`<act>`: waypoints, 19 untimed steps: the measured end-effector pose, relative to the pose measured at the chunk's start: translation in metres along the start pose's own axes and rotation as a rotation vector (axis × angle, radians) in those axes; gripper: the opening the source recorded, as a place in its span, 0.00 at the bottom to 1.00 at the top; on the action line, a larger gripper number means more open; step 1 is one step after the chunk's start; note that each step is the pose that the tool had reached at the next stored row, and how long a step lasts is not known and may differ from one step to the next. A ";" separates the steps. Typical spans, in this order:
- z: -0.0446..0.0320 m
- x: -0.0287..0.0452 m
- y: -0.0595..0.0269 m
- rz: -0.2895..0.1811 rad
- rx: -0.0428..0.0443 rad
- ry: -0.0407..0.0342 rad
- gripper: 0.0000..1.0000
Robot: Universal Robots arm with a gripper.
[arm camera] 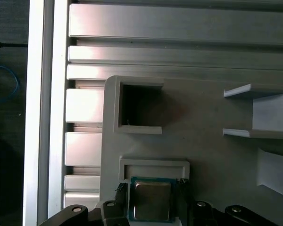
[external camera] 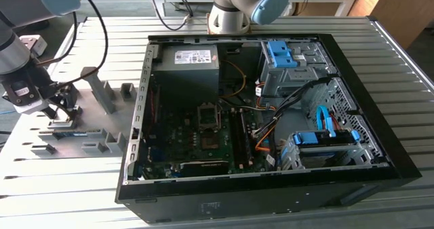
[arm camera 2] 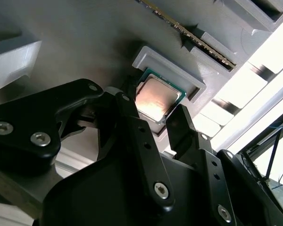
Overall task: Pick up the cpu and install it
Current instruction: 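Pick up the cpu and move it towards the insertion slot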
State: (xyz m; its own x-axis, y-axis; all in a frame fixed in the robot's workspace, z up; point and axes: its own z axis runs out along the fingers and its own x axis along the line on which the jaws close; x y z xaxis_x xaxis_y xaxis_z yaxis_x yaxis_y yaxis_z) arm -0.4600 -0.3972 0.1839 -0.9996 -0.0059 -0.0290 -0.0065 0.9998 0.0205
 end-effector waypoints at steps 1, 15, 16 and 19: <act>0.0002 0.0001 0.0000 0.000 0.0001 0.0001 0.53; 0.0024 0.0008 -0.0001 -0.003 0.0000 0.0003 0.53; 0.0024 0.0008 -0.0001 -0.003 0.0000 0.0002 0.53; 0.0024 0.0008 -0.0001 -0.003 0.0000 0.0002 0.53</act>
State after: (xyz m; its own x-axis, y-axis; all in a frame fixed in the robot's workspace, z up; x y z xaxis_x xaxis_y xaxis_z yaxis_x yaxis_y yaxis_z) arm -0.4607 -0.3972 0.1814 -0.9995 -0.0094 -0.0289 -0.0100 0.9997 0.0204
